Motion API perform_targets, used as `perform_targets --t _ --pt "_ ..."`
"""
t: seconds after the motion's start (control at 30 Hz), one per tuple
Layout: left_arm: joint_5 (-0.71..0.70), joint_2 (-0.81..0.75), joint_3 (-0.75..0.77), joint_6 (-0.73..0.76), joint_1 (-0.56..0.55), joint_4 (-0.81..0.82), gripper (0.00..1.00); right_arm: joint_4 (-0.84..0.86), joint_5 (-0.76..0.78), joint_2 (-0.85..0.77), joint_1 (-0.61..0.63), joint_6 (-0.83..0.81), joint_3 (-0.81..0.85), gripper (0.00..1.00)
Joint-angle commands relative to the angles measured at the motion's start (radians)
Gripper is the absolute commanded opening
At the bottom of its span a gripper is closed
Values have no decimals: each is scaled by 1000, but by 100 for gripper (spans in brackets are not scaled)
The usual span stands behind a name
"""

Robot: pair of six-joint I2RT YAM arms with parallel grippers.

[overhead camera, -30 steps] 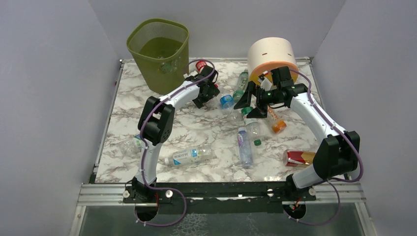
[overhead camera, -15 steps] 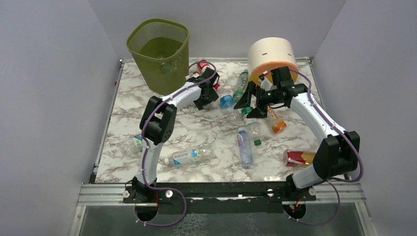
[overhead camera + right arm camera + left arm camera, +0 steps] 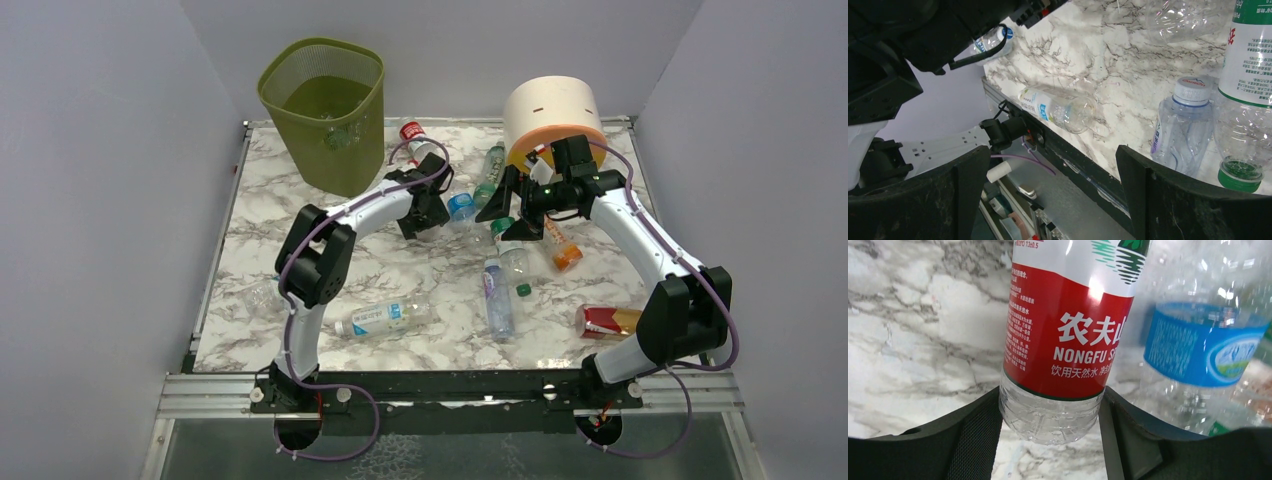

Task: Put the plastic bottles in the bin
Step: Pick up the plastic bottle at the center of the board.

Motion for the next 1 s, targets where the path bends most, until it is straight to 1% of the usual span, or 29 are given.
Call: perform_targets --t 0.0,0.23,0.5,0.7,0.97 --pt "46 -111 -54 50 -24 -18 63 -16 3 -17 5 -17 5 100" --pt "90 -198 -75 119 -45 -19 63 -26 3 -25 5 -16 13 100" --pt "76 -299 -45 212 -56 -65 63 -38 3 -18 6 -20 26 100" --pt "95 -349 21 229 -56 -101 63 -42 3 -15 6 -27 18 100" --pt "113 -366 173 239 -56 -139 63 -61 8 -3 6 -38 34 100"
